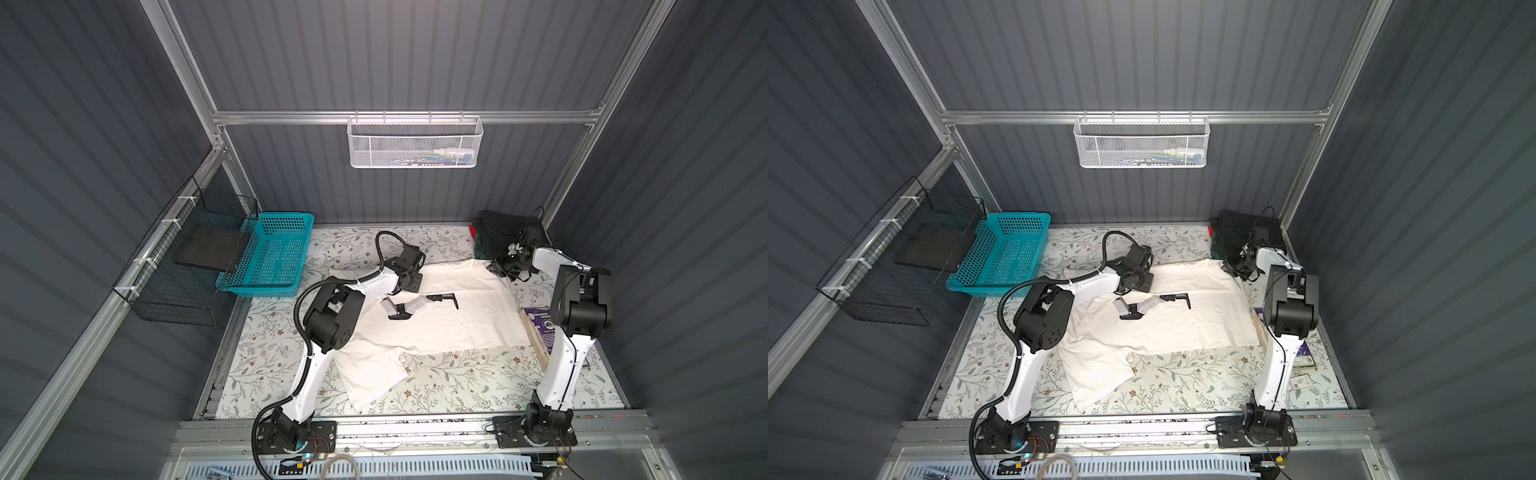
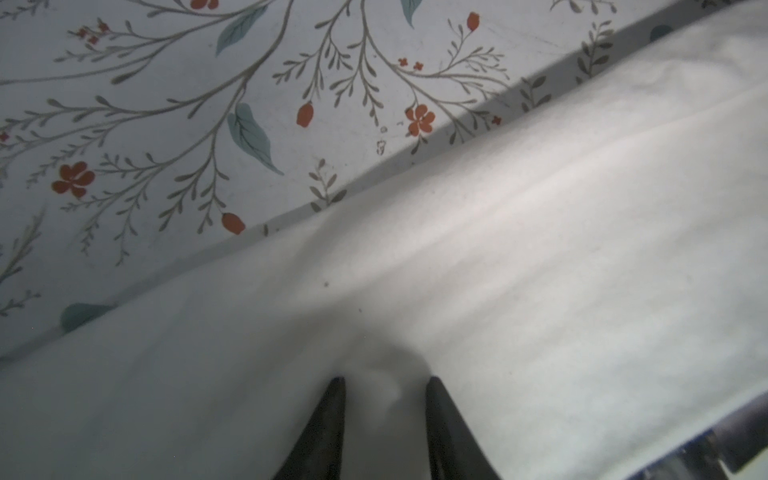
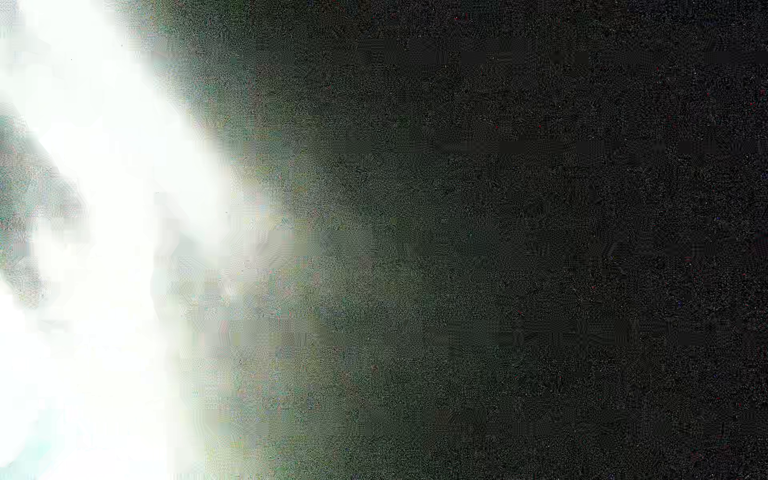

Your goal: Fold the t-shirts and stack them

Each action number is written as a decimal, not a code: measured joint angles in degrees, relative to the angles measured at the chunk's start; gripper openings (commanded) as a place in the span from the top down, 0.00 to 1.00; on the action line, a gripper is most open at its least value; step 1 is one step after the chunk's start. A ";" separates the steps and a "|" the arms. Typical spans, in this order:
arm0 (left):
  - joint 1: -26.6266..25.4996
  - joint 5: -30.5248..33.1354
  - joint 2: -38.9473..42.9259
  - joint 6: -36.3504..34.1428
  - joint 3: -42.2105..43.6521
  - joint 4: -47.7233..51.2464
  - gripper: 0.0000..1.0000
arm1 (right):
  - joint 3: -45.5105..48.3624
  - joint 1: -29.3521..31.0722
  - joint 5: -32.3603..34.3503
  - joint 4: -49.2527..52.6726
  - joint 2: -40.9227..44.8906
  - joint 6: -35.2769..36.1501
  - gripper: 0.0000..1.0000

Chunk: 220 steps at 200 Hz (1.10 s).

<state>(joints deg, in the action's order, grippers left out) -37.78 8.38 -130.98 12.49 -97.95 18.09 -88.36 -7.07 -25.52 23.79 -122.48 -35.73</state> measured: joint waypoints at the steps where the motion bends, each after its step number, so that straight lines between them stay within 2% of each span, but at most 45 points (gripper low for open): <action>1: 0.00 0.00 0.00 0.00 0.00 0.02 0.65 | -0.13 0.00 0.04 0.02 -0.11 0.37 1.00; 88: 0.00 0.28 0.00 0.20 0.11 -0.11 0.67 | -6.08 -2.69 -0.72 5.29 -1.01 2.32 1.00; 207: 0.09 2.14 -0.83 2.16 -1.73 2.23 0.69 | -14.10 -6.62 -9.84 12.72 -4.35 5.16 1.00; 220: 0.11 2.16 -0.83 2.32 -1.75 2.25 0.69 | -14.10 -6.78 -10.34 12.76 -4.55 5.16 0.97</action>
<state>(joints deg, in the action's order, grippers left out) -37.67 10.55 -131.81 14.81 -99.70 20.34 -102.45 -13.85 -35.86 36.56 -127.02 -30.57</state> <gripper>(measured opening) 0.314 0.049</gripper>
